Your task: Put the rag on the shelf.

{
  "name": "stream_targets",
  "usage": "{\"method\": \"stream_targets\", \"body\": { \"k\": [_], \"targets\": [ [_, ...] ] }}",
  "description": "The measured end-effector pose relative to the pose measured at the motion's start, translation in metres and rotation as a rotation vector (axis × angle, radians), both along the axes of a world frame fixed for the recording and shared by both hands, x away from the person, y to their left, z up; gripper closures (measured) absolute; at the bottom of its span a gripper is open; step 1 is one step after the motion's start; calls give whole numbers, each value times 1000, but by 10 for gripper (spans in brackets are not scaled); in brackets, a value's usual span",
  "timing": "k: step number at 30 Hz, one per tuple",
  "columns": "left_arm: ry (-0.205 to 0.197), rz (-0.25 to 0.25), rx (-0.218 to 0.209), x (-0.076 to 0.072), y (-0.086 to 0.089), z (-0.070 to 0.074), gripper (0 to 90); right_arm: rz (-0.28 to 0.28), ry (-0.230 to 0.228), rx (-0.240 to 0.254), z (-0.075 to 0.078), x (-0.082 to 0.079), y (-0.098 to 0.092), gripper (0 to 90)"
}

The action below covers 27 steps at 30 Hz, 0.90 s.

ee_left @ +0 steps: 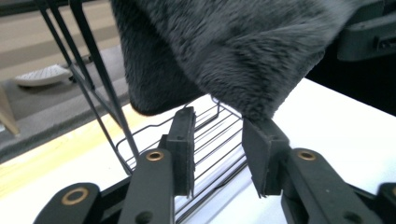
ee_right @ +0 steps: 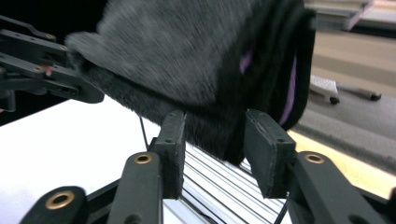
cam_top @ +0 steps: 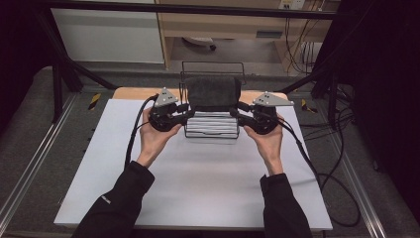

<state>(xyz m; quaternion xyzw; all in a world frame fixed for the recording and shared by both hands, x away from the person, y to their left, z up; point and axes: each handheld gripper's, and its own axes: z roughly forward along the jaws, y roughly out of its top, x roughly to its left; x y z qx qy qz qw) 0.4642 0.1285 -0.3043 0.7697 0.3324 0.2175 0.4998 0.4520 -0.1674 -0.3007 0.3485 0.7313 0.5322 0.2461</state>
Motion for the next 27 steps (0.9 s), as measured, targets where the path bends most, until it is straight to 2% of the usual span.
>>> {"method": "stream_targets", "body": {
  "k": [5,11,18,27],
  "targets": [
    [30,25,-2,4,4,-8,596,-27,31,-2,-14,9,-1,474],
    [69,27,-1,-2,16,-13,514,-22,56,44,-19,4,-7,296],
    [114,10,25,-12,26,-20,389,1,90,22,-16,-5,-11,150],
    [140,1,23,-28,49,-31,240,32,135,-17,-16,-19,-13,61]
  ]
}}
